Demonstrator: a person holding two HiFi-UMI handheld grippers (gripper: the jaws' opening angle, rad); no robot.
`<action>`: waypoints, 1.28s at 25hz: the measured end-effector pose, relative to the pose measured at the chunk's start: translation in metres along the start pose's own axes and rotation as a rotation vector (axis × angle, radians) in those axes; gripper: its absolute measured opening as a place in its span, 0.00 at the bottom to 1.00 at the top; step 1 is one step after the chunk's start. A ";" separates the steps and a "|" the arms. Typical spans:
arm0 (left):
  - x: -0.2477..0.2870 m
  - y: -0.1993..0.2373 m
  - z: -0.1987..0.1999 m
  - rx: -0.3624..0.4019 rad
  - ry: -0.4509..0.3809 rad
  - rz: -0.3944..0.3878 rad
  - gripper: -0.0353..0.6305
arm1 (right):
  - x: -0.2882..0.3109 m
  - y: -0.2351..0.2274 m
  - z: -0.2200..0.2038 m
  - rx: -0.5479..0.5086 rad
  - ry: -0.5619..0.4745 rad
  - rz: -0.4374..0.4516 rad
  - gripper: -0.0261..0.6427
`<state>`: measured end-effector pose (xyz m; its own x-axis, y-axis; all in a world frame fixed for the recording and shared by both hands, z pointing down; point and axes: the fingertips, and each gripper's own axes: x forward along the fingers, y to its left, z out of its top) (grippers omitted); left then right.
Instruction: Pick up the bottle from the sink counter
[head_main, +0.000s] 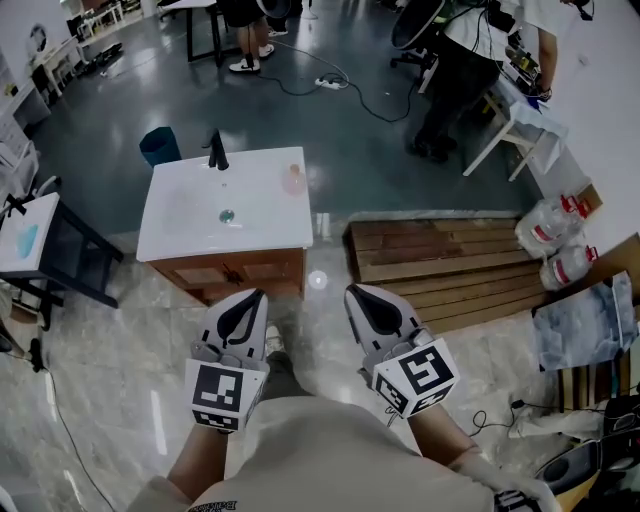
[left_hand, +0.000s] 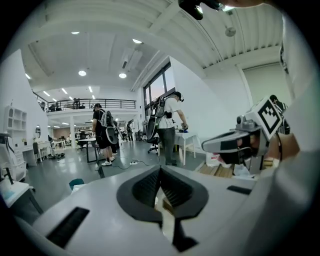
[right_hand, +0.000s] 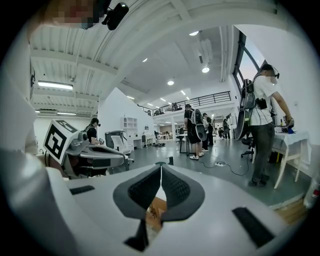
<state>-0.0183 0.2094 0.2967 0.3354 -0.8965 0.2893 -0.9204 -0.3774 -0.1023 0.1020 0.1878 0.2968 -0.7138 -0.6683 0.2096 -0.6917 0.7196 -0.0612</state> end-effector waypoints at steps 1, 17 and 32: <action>0.008 0.009 0.001 0.011 0.001 0.001 0.06 | 0.011 -0.004 0.002 0.000 0.004 -0.002 0.04; 0.130 0.174 0.014 0.031 0.054 -0.086 0.06 | 0.205 -0.054 0.052 0.024 0.037 -0.056 0.04; 0.221 0.247 0.028 0.022 0.049 -0.163 0.06 | 0.297 -0.108 0.071 0.110 0.038 -0.114 0.04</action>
<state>-0.1660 -0.0882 0.3084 0.4693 -0.8108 0.3498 -0.8497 -0.5225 -0.0711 -0.0430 -0.1016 0.2967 -0.6266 -0.7353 0.2584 -0.7774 0.6129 -0.1413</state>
